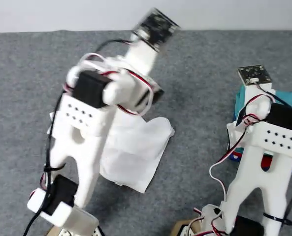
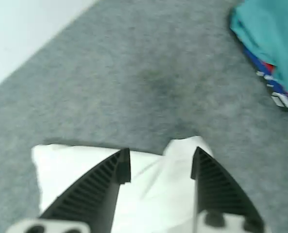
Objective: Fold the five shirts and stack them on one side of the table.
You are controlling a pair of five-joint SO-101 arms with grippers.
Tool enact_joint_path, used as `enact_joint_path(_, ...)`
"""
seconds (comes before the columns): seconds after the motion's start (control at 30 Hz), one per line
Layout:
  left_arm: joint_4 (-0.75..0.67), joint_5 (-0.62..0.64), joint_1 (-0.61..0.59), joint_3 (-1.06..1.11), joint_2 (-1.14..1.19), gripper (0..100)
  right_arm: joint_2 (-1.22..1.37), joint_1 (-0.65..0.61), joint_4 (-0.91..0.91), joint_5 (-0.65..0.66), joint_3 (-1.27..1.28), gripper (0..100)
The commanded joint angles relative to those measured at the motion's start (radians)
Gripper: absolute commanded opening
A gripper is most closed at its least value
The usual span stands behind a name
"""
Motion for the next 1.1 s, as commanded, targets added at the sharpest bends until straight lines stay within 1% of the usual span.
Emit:
enact_joint_path(0.0,0.026,-0.063,-0.107,-0.004,-0.04,22,-0.033,0.012,0.022,-0.008,-0.009,0.9)
enact_joint_path(0.17,0.026,-0.149,-0.351,0.11,-0.054,21,-0.031,-0.001,0.051,-0.012,-0.009,0.9)
enact_joint_path(0.27,0.023,-0.198,-0.479,0.18,-0.052,21,-0.033,-0.079,0.088,-0.012,-0.011,0.9)
enact_joint_path(0.4,0.023,-0.245,-0.651,0.246,-0.052,21,-0.024,-0.266,0.097,-0.012,-0.011,0.9)
enact_joint_path(0.5,0.009,-0.275,-0.783,0.286,-0.052,21,0.008,-0.441,0.096,-0.006,-0.011,0.9)
enact_joint_path(0.6,-0.032,-0.282,-0.921,0.344,-0.052,21,0.108,-0.619,0.094,-0.006,-0.012,0.9)
enact_joint_path(0.7,-0.077,-0.282,-1.043,0.397,-0.052,21,0.232,-0.765,0.081,-0.006,-0.052,0.9)
enact_joint_path(0.8,-0.104,-0.284,-1.125,0.437,-0.052,21,0.374,-0.86,0.03,-0.006,-0.13,0.9)
enact_joint_path(0.87,-0.118,-0.284,-1.158,0.461,-0.052,21,0.473,-0.886,-0.016,-0.006,-0.198,0.9)
enact_joint_path(1.07,-0.132,-0.284,-1.208,0.51,-0.052,21,0.82,-0.872,-0.113,-0.006,-0.439,0.9)
